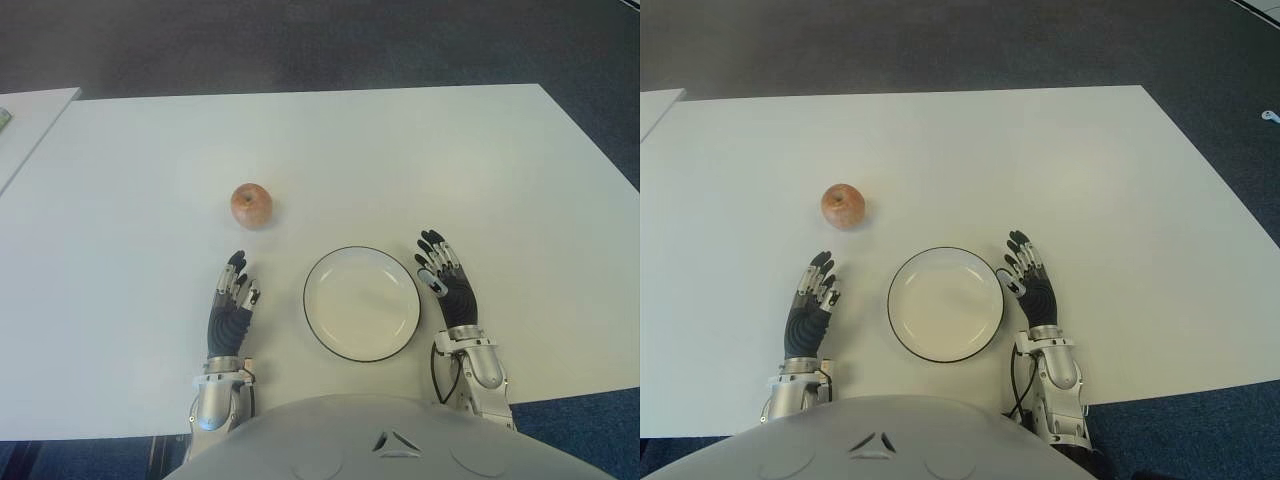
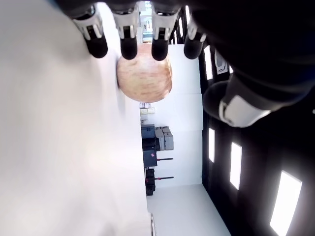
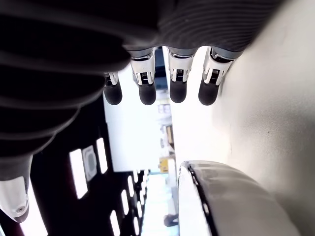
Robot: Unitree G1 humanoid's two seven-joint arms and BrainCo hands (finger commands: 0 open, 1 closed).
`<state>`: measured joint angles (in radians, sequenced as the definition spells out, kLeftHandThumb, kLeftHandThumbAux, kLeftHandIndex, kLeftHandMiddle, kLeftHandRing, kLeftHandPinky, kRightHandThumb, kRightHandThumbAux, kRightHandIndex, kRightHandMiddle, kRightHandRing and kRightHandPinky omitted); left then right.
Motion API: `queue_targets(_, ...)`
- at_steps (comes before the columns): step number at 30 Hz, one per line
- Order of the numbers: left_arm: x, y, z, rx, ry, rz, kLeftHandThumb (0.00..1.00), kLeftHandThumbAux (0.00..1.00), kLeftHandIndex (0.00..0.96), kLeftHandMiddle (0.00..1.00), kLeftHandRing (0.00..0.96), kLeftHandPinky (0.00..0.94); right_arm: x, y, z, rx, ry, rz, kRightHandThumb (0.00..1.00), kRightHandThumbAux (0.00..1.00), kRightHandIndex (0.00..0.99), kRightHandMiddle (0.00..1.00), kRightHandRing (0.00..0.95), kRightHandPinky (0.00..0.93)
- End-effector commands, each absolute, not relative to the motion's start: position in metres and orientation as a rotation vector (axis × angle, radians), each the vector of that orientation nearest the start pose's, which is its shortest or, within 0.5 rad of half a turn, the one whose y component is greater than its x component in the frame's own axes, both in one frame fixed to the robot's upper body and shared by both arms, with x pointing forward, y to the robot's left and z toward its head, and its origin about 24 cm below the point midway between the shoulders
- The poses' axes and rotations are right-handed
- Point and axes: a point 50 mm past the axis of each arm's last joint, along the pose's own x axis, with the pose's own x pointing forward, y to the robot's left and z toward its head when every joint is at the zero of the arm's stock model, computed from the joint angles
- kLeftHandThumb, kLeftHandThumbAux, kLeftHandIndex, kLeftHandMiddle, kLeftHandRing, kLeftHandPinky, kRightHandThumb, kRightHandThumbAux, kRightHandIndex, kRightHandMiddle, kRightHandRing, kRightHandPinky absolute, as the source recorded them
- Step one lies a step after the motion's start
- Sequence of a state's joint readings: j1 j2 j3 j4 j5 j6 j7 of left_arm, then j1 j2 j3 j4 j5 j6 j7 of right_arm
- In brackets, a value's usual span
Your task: Put the apples into the plate.
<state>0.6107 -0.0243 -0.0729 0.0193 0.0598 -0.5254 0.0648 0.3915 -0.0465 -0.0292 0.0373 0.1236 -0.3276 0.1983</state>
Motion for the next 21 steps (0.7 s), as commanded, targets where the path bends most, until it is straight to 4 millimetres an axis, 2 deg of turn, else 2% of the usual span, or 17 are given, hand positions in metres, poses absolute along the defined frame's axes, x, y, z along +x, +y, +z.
queue_targets(1,0.1050,0.1531,-0.0246,0.032,0.121,0.148,0.063,0.539,0.030,0.007,0.000,0.000,0.1530,-0.1824,-0.0227,0.048,0.164,0.018,0.058,0.551,0.000,0.033,0.000,0.000)
queue_targets(21,0.1016,0.1492,-0.0285,0.005,0.156,0.176,0.032,0.553,0.042,0.015,0.007,0.015,0.1538,-0.1863,-0.0222,0.053,0.168,0.024,0.056,0.550,0.000,0.036,0.000,0.000)
